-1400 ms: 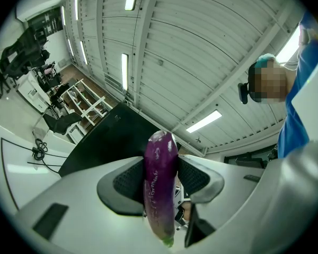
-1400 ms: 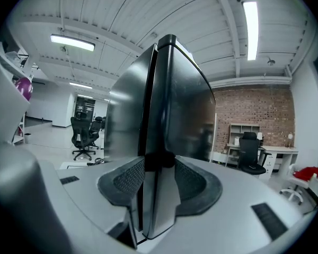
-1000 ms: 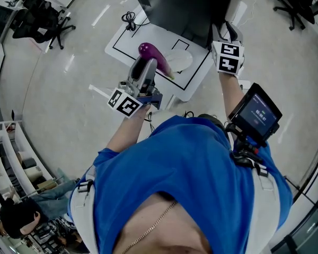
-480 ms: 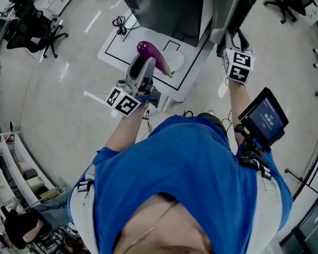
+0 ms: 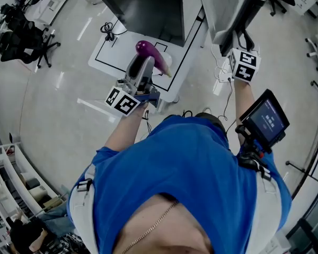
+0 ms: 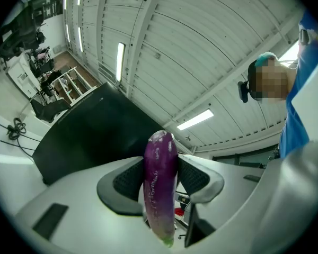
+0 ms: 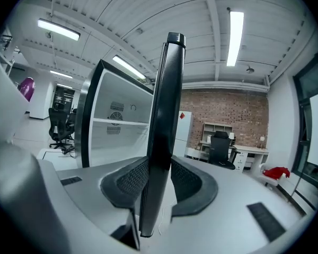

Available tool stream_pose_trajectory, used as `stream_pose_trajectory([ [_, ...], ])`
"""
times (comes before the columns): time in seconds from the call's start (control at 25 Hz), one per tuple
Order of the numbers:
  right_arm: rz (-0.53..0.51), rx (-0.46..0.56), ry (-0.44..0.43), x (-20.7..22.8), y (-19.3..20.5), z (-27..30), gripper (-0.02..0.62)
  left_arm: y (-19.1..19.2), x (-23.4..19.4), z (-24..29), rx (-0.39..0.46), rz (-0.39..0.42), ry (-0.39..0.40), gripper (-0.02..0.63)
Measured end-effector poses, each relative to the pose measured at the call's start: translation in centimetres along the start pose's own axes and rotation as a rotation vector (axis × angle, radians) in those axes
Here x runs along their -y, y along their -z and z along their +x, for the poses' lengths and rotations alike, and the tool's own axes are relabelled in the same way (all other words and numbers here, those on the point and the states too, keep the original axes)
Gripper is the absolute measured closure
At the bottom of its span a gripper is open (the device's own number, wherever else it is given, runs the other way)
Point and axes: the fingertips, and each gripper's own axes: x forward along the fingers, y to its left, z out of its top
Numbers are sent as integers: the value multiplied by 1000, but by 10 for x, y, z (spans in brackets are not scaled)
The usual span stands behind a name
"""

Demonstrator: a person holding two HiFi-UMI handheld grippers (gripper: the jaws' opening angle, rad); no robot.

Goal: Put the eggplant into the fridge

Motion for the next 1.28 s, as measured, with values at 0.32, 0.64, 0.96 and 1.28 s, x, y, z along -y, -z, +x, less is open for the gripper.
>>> stream_pose_trajectory([
  [0.32, 2, -1, 41, 38, 13, -1, 465, 17, 3, 17, -16, -5, 17, 397],
  [0.64, 13, -16, 93, 132, 15, 11, 480, 44, 32, 76, -29, -7, 29, 397],
  [0.96, 24, -16, 125, 203, 24, 36, 506, 69, 45, 113, -32, 14, 13, 397],
  [1.28, 20, -12, 143, 255, 19, 72, 525, 77, 49, 136, -28, 30, -17, 397],
])
